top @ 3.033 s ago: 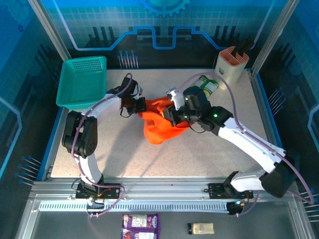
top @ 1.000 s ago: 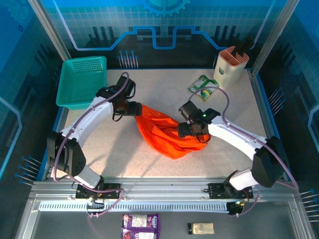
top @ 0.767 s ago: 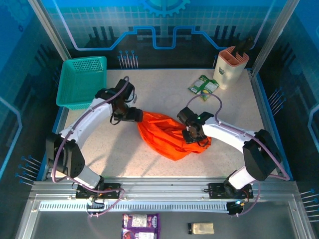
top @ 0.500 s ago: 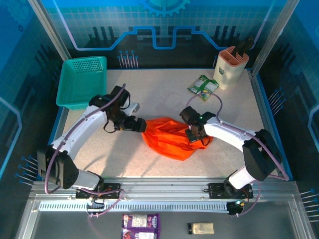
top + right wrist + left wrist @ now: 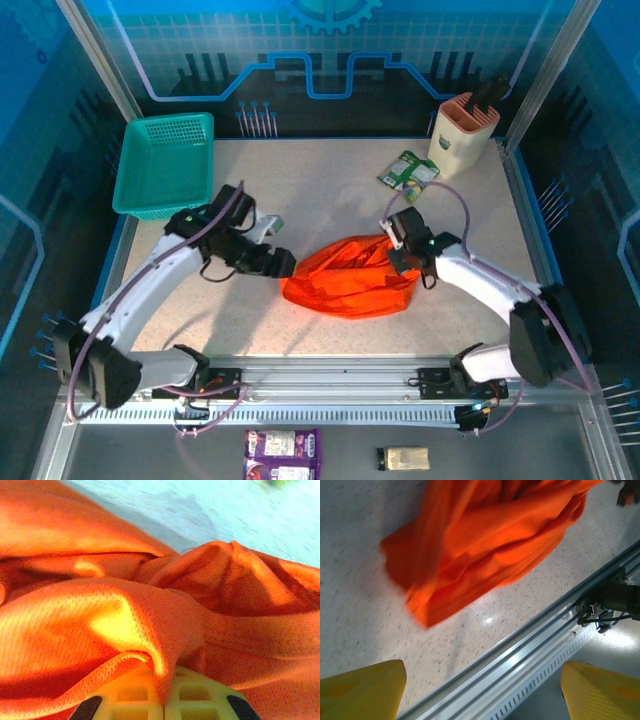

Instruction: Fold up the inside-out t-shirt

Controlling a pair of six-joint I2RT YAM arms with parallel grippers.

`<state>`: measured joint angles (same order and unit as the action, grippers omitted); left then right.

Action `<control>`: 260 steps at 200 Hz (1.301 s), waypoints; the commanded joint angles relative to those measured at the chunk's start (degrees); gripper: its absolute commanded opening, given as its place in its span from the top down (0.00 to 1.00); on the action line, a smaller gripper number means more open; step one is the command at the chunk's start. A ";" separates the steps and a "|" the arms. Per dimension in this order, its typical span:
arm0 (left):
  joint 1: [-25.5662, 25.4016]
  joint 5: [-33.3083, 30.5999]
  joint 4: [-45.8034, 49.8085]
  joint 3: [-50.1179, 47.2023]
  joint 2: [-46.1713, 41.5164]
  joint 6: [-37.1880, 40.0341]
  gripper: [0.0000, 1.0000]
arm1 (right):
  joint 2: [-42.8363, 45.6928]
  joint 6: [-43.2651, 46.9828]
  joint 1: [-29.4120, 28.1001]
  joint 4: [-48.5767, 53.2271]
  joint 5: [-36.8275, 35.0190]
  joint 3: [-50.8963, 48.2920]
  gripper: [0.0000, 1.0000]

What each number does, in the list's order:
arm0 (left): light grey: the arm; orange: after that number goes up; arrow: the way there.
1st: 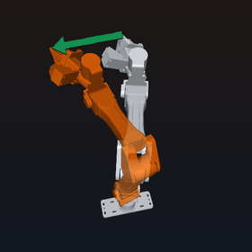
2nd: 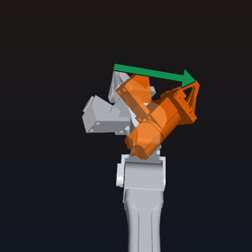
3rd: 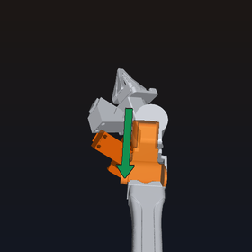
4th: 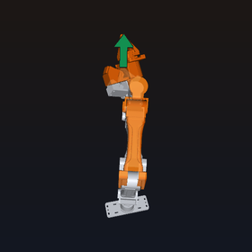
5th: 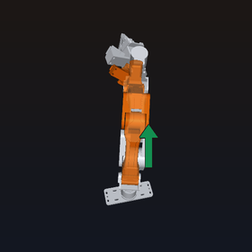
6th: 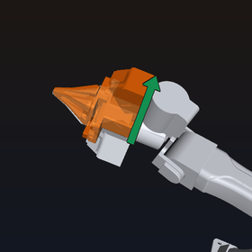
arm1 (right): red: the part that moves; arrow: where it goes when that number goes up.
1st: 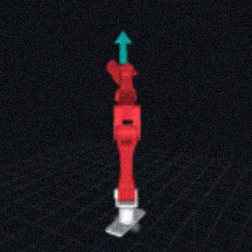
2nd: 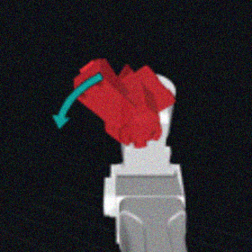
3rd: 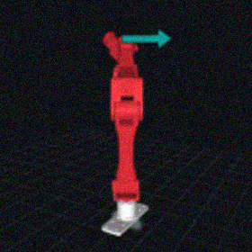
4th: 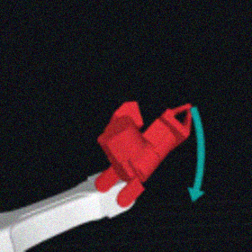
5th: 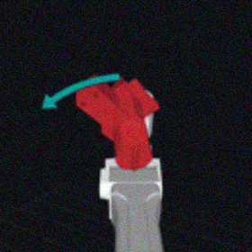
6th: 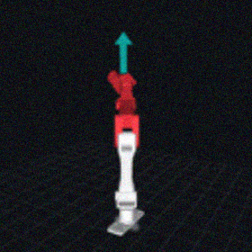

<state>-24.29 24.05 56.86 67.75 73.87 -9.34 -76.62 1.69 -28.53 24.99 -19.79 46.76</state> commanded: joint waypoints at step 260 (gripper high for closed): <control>26.77 8.05 -18.24 17.37 12.93 -10.07 1.00 | 24.73 1.73 7.69 -7.83 14.72 3.26 1.00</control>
<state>-3.22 24.36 41.78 91.13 95.22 -12.10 -54.78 6.00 -23.77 12.34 -5.06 48.53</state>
